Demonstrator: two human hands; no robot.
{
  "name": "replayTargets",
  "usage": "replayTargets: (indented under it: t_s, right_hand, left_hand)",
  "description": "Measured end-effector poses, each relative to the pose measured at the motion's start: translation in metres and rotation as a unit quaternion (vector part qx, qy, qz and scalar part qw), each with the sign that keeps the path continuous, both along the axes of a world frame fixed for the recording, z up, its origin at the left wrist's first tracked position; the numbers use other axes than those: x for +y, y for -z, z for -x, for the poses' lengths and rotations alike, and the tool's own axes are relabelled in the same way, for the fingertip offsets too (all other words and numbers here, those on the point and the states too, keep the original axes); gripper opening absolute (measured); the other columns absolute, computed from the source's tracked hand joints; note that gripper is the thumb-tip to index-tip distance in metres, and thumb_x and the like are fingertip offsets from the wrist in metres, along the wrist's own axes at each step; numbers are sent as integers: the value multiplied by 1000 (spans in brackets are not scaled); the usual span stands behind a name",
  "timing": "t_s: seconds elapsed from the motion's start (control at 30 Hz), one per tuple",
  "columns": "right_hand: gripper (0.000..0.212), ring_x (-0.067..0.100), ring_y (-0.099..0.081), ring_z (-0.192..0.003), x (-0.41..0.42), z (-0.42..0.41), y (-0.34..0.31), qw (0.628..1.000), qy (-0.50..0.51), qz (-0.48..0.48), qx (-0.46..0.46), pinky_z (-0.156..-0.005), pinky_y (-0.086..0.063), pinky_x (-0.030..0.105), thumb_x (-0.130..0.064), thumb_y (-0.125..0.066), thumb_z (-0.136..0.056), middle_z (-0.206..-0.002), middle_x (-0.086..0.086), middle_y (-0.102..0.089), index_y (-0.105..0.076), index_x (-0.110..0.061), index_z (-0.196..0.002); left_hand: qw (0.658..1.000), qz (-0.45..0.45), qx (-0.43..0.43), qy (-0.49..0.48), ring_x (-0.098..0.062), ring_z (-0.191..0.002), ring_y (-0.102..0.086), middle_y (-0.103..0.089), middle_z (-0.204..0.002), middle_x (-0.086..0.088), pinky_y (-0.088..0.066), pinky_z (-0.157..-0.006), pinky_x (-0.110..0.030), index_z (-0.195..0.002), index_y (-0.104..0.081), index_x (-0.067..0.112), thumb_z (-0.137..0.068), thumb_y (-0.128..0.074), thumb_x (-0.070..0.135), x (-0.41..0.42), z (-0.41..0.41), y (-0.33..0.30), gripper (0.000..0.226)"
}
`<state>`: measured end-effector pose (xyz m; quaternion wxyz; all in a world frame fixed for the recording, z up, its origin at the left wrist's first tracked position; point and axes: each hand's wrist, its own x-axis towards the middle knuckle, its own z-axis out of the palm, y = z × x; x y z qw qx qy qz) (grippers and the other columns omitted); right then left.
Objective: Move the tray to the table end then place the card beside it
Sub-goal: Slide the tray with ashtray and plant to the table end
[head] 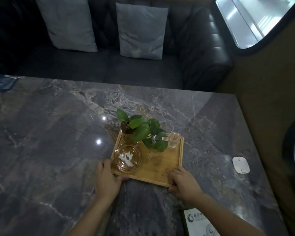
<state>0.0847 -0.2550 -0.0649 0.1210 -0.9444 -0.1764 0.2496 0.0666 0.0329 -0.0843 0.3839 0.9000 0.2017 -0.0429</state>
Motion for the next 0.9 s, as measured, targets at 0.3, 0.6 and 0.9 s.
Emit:
replayTargets:
  t_s: [0.3, 0.6, 0.9]
  right_hand:
    - [24, 15, -47, -103, -12, -20, 5, 999, 8, -30, -25, -81, -42, 31, -34, -73, -69, -93, -7, -60, -53, -24, -78]
    - [20, 3, -59, -78, -17, -40, -9, 972, 161, -165, 43, -72, -52, 25, -29, -77, -72, -77, -12, -64, -58, -32, -68]
    - [21, 7, -53, -79, -31, -113, -15, 933, 310, -170, -65, -64, -40, 14, -14, -70, -84, -102, 3, -56, -60, -11, -102]
  left_hand:
    - [1000, -13, 6, -4, -30, -104, -52, -44, -104, 0, -49, -83, -44, -107, -50, 19, -52, -92, 36, -8, -18, 1, 72]
    - [1000, -2, 1, -28, -33, -108, -52, -48, -110, -6, -47, -91, -45, -114, -54, 17, -51, -93, 32, -12, -18, 3, 75]
    - [998, 16, 1, -63, -30, -110, -51, -52, -112, -7, -43, -88, -39, -112, -54, 17, -45, -96, 31, -13, -20, 3, 81]
